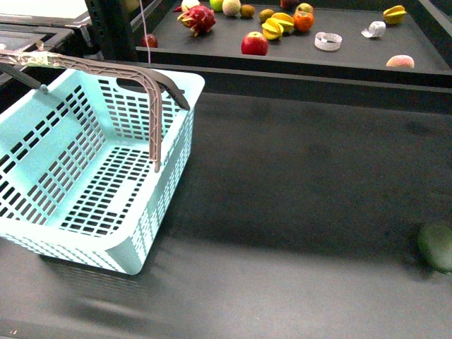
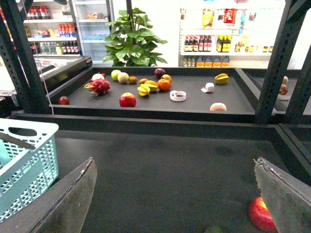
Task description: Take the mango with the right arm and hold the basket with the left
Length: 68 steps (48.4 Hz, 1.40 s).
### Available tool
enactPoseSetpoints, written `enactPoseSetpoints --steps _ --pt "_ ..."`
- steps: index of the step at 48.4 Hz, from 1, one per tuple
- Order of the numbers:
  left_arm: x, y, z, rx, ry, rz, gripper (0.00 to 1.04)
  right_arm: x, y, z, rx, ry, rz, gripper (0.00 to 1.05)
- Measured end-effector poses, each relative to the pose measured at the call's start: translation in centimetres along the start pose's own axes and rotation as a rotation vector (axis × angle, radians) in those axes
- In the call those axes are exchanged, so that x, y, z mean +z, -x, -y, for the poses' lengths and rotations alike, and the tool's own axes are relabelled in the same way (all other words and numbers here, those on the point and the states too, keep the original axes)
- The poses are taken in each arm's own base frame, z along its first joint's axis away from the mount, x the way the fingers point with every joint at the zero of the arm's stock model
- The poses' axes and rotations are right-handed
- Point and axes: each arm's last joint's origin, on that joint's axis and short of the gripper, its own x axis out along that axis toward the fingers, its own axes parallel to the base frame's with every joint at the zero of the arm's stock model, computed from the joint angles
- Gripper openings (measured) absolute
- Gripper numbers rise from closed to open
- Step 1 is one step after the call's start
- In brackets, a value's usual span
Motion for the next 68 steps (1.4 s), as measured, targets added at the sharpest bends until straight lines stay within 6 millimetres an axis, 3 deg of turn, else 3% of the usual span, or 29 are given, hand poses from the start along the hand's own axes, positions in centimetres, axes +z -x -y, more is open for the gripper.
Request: enactPoseSetpoints --steps 52,57,62,68 --pt "0.0 0.0 0.0 0.016 0.005 0.005 0.99 0.0 0.0 0.0 0.000 0.000 0.000 0.97" --pt "1.4 -1.2 0.4 0.254 0.129 0.155 0.99 0.0 0.0 0.0 0.000 0.000 0.000 0.97" --pt "1.5 -3.0 0.9 0.279 0.228 0.176 0.99 0.0 0.0 0.0 0.000 0.000 0.000 0.97" --pt "0.0 -5.7 1.3 0.265 0.312 0.088 0.99 0.0 0.0 0.0 0.000 0.000 0.000 0.97"
